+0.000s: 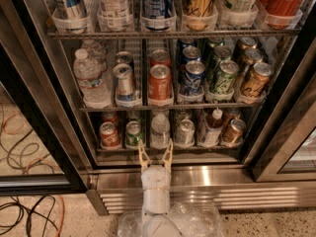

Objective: Pick water bottle from bottom shelf of fridge

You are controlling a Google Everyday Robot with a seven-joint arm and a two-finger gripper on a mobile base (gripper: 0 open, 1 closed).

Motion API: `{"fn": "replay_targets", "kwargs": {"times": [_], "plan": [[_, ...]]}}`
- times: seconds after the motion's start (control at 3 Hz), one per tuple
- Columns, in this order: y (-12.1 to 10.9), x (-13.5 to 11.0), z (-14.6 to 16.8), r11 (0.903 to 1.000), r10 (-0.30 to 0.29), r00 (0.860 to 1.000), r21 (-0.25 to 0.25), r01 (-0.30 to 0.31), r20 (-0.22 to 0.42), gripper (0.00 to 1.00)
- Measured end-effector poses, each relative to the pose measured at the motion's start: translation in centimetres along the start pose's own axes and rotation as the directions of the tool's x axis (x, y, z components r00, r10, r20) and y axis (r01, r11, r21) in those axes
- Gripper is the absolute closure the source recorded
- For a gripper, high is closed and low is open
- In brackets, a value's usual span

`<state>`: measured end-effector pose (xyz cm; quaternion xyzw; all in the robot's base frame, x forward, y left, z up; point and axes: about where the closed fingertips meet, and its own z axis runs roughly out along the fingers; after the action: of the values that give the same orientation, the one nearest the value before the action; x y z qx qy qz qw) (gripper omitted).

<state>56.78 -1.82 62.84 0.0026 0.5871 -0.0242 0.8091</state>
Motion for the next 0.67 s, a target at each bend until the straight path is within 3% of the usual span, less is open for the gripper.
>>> {"fn": "replay_targets", "kwargs": {"times": [0.67], "plan": [[-0.1, 0.2, 2.3, 0.9996, 0.010, 1.000, 0.026, -0.010, -0.012, 0.33]]}}
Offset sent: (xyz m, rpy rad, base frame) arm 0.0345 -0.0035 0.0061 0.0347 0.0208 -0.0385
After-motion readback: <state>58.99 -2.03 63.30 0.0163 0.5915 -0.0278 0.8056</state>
